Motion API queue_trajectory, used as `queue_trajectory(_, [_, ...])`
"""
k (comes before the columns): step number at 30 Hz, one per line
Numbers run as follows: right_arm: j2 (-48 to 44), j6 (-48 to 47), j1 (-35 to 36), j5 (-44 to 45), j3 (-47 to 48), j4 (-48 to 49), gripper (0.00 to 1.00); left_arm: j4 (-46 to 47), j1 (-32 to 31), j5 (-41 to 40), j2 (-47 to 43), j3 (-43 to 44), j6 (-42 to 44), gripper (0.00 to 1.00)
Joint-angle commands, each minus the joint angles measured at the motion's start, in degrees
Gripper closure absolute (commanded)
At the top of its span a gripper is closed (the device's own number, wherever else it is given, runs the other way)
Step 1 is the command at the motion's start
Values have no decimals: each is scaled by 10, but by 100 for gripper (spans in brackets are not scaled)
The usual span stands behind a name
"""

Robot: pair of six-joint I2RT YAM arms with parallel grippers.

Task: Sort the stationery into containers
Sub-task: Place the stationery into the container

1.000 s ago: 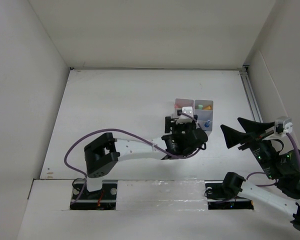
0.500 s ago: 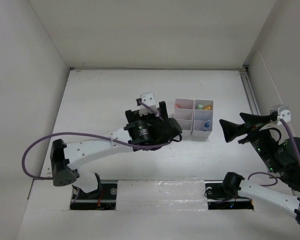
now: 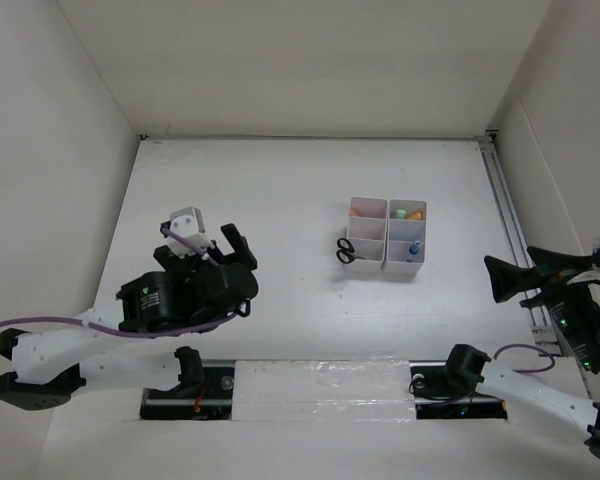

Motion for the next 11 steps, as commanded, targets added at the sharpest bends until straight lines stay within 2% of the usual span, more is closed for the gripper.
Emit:
queue_trajectory(1, [-17,6,-2,29,10,-42,0,-17,-4,-64,-13,-8,-106,0])
queue_trajectory(11, [-31,6,-2,40,16,-60,0,-17,-4,-75,-52,-1,-106,0])
